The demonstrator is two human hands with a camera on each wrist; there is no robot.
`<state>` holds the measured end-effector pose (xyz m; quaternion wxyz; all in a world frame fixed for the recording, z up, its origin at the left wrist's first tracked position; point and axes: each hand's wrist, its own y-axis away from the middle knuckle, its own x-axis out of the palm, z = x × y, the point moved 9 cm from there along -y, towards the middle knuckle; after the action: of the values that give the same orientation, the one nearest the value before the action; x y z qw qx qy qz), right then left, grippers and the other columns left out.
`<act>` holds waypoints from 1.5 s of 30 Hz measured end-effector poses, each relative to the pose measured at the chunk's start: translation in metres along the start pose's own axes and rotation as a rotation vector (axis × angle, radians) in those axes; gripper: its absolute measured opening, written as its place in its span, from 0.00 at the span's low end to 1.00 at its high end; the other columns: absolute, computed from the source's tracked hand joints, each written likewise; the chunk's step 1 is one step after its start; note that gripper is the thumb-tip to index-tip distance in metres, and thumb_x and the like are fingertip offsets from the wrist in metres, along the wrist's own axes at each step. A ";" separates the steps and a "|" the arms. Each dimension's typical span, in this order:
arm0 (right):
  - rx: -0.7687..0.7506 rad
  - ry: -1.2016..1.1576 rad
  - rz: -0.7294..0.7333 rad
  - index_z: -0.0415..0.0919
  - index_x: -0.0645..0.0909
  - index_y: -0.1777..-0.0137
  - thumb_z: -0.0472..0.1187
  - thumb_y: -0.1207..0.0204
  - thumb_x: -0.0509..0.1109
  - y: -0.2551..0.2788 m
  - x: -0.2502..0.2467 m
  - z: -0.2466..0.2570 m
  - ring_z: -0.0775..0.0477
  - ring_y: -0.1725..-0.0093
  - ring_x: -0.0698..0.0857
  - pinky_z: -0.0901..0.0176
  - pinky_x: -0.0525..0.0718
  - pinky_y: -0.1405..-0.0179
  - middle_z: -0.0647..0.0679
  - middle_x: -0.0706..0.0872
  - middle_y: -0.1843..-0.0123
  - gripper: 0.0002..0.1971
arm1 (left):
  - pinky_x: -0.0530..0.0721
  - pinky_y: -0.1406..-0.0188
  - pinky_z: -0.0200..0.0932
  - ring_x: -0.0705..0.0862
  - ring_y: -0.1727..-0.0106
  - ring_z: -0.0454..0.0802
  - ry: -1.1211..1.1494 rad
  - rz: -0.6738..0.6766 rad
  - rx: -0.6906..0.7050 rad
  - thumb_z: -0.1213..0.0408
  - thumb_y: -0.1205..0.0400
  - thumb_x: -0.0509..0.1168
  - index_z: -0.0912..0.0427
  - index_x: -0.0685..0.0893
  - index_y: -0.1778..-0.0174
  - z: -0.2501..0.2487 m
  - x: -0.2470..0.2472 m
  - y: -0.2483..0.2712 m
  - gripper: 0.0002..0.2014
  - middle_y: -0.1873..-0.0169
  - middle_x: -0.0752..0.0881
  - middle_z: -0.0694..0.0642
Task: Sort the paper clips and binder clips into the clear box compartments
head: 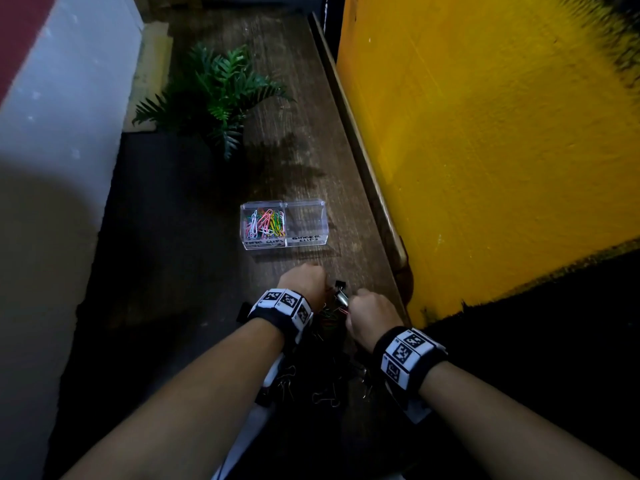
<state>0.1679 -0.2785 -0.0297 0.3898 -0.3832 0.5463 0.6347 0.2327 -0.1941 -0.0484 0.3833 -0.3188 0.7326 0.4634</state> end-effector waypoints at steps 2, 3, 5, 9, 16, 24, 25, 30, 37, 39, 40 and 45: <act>0.059 -0.075 0.017 0.38 0.83 0.50 0.40 0.21 0.64 0.000 0.000 -0.006 0.40 0.50 0.84 0.51 0.82 0.50 0.42 0.83 0.48 0.08 | 0.84 0.50 0.52 0.86 0.49 0.59 -0.017 0.018 -0.019 0.58 0.19 0.65 0.62 0.86 0.49 0.001 0.000 -0.001 0.12 0.48 0.86 0.59; 0.104 -0.126 0.022 0.39 0.83 0.52 0.40 0.22 0.65 0.000 0.000 -0.010 0.42 0.52 0.84 0.51 0.84 0.51 0.43 0.84 0.51 0.07 | 0.84 0.50 0.51 0.86 0.49 0.59 -0.009 0.033 -0.031 0.58 0.19 0.65 0.63 0.85 0.49 0.002 0.000 0.000 0.11 0.48 0.86 0.59; 0.201 -0.242 0.013 0.42 0.83 0.58 0.41 0.24 0.68 0.001 -0.002 -0.023 0.44 0.56 0.85 0.52 0.86 0.55 0.46 0.85 0.57 0.05 | 0.85 0.50 0.51 0.86 0.50 0.60 0.051 0.045 -0.064 0.57 0.20 0.65 0.62 0.85 0.50 0.011 -0.001 0.002 0.12 0.50 0.87 0.60; 0.260 -0.479 -0.100 0.46 0.81 0.70 0.40 0.28 0.74 0.002 -0.019 -0.033 0.57 0.67 0.82 0.67 0.77 0.71 0.54 0.84 0.68 0.10 | 0.85 0.57 0.44 0.85 0.60 0.53 0.264 -0.068 -0.173 0.54 0.24 0.69 0.55 0.88 0.59 0.046 -0.019 0.009 0.08 0.60 0.88 0.55; 0.131 -0.663 -0.198 0.45 0.83 0.67 0.39 0.29 0.76 -0.038 -0.074 0.012 0.57 0.62 0.84 0.69 0.78 0.69 0.53 0.87 0.64 0.07 | 0.86 0.57 0.43 0.86 0.62 0.49 0.469 -0.468 -0.263 0.55 0.26 0.71 0.52 0.86 0.66 0.103 -0.100 0.017 0.06 0.67 0.88 0.50; 0.079 -0.644 -0.199 0.43 0.82 0.73 0.39 0.32 0.73 -0.121 -0.103 0.065 0.48 0.64 0.87 0.60 0.84 0.64 0.47 0.88 0.67 0.10 | 0.85 0.56 0.43 0.86 0.56 0.53 0.435 -0.432 -0.353 0.56 0.26 0.72 0.52 0.85 0.56 0.141 -0.114 0.002 0.07 0.57 0.88 0.55; 0.083 -0.634 -0.185 0.42 0.82 0.73 0.38 0.32 0.72 -0.129 -0.103 0.071 0.47 0.65 0.87 0.59 0.84 0.65 0.46 0.88 0.67 0.10 | 0.86 0.54 0.45 0.86 0.55 0.53 0.439 -0.436 -0.346 0.56 0.26 0.72 0.52 0.86 0.51 0.143 -0.113 0.004 0.10 0.55 0.88 0.54; 0.084 -0.508 -0.132 0.37 0.86 0.66 0.35 0.28 0.69 -0.153 -0.095 0.088 0.44 0.64 0.87 0.58 0.85 0.65 0.42 0.88 0.63 0.07 | 0.84 0.49 0.47 0.84 0.53 0.52 0.472 -0.544 -0.262 0.64 0.27 0.72 0.53 0.86 0.48 0.136 -0.103 0.034 0.12 0.53 0.86 0.53; -0.014 -0.473 -0.121 0.48 0.86 0.54 0.42 0.29 0.75 -0.144 -0.092 0.092 0.46 0.55 0.86 0.54 0.87 0.52 0.46 0.88 0.53 0.04 | 0.84 0.55 0.48 0.85 0.55 0.54 0.403 -0.357 -0.166 0.65 0.28 0.68 0.52 0.86 0.57 0.104 -0.039 0.065 0.07 0.58 0.84 0.52; -0.041 -0.528 -0.182 0.51 0.86 0.52 0.42 0.30 0.73 -0.132 -0.095 0.082 0.48 0.56 0.87 0.54 0.86 0.49 0.49 0.89 0.54 0.08 | 0.84 0.54 0.49 0.85 0.52 0.55 0.369 -0.271 -0.108 0.62 0.27 0.67 0.51 0.86 0.56 0.085 -0.021 0.065 0.06 0.55 0.84 0.51; -0.054 -0.566 -0.212 0.51 0.86 0.52 0.41 0.29 0.72 -0.122 -0.096 0.075 0.50 0.56 0.87 0.55 0.86 0.49 0.51 0.89 0.56 0.08 | 0.84 0.54 0.48 0.85 0.51 0.55 0.364 -0.243 -0.084 0.61 0.27 0.67 0.50 0.85 0.55 0.076 -0.015 0.064 0.06 0.54 0.83 0.51; -0.060 -0.433 -0.185 0.51 0.88 0.50 0.36 0.25 0.69 -0.055 -0.071 0.027 0.54 0.52 0.84 0.65 0.78 0.50 0.54 0.87 0.51 0.10 | 0.80 0.51 0.47 0.83 0.46 0.56 0.267 -0.118 0.049 0.54 0.23 0.66 0.50 0.84 0.49 0.034 0.014 0.054 0.09 0.48 0.82 0.52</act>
<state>0.2454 -0.2518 0.0159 0.5427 -0.2980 0.3935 0.6796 0.1905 -0.1448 -0.0463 0.3169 -0.4105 0.7681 0.3756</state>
